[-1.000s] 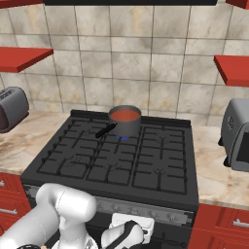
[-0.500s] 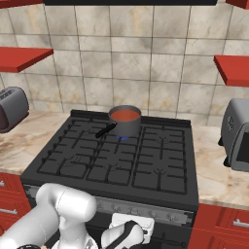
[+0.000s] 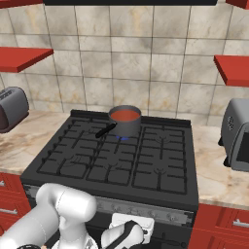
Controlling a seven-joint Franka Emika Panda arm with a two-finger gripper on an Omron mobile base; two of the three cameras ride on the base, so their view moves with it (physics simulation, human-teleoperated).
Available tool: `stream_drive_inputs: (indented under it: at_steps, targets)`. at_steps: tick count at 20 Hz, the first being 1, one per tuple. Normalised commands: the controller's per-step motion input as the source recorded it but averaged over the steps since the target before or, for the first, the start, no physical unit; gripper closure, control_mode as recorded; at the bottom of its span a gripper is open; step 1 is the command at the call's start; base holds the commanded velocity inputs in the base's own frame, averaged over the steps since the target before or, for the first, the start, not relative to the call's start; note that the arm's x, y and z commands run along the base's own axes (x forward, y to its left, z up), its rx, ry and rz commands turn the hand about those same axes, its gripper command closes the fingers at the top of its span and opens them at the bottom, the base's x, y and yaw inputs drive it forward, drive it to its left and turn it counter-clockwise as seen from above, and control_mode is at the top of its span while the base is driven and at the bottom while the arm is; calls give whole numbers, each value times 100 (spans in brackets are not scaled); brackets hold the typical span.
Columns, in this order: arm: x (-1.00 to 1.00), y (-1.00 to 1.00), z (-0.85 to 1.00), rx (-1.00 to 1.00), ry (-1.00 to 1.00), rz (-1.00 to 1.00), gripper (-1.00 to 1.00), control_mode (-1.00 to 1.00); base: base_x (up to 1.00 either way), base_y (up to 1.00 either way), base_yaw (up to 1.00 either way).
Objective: Wait until the marinara sauce is simmered to a deep red color and then turn off the stove.
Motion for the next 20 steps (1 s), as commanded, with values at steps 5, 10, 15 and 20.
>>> stream_drive_inputs:
  at_steps: [5, 10, 15, 20]
  targets:
    - [0, 0, 0, 0, 0, 0, 100, -100, 0, 0, 0]
    - [0, 0, 0, 0, 0, 0, 100, -100, 0, 0, 0]
    - [0, 0, 0, 0, 0, 0, 100, -100, 0, 0, 0]
    - [0, 0, 0, 0, 0, 0, 100, -100, 0, 0, 0]
